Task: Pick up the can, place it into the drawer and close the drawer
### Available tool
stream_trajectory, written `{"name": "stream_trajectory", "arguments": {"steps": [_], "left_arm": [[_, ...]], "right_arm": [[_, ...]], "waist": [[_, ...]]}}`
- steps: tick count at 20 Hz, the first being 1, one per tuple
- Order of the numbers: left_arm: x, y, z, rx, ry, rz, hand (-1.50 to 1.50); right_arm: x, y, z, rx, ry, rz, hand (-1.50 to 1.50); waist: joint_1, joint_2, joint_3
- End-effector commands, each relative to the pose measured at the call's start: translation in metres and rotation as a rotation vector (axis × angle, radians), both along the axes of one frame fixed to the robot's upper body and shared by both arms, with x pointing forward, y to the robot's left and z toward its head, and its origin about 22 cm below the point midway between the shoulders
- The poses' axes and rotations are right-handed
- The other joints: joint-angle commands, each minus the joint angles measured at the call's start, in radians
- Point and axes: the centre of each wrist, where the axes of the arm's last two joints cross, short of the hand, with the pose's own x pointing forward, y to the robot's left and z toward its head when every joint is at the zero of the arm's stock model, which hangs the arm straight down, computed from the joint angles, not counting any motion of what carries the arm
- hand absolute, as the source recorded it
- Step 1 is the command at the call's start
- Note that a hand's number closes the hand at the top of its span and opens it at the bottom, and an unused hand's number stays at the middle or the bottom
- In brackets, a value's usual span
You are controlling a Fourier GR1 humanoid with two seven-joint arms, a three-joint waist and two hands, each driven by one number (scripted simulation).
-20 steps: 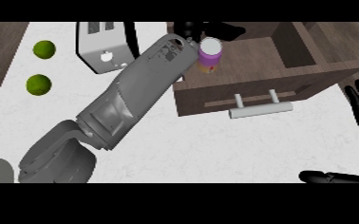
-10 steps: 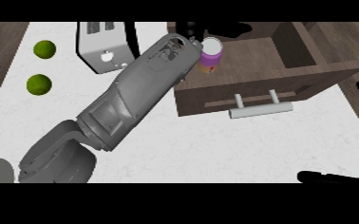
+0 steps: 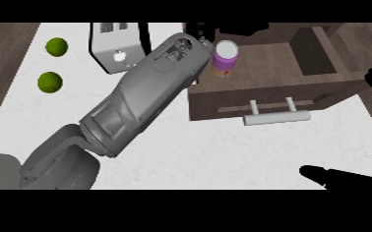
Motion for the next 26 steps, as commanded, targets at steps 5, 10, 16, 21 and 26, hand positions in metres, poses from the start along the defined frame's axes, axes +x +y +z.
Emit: {"name": "stream_trajectory", "arguments": {"steps": [5, 10, 16, 21, 26], "left_arm": [[-0.007, -0.009, 0.003, 0.007, -0.011, 0.015, -1.50], [-0.001, -0.005, 0.019, -0.019, 0.006, 0.003, -1.50], [0.001, 0.007, 0.035, -0.016, -0.001, 0.012, -1.50], [0.001, 0.043, 0.032, -0.015, 0.031, 0.025, -1.50], [-0.004, 0.056, 0.049, -0.009, 0.016, 0.015, -1.50]], "right_arm": [[0.016, 0.030, -0.025, -0.304, 0.009, -0.051, -1.50], [0.036, 0.024, -0.046, -0.466, 0.050, -0.099, -1.50], [0.071, 0.057, -0.079, -0.559, 0.069, -0.172, -1.50], [0.081, 0.058, -0.105, -0.509, 0.077, -0.222, -1.50], [0.110, 0.045, -0.136, -0.513, 0.078, -0.248, -1.50]], "waist": [[0.034, -0.011, 0.000], [0.076, -0.018, 0.000], [0.105, -0.024, -0.001], [0.110, -0.031, -0.001], [0.112, -0.027, 0.000]]}}
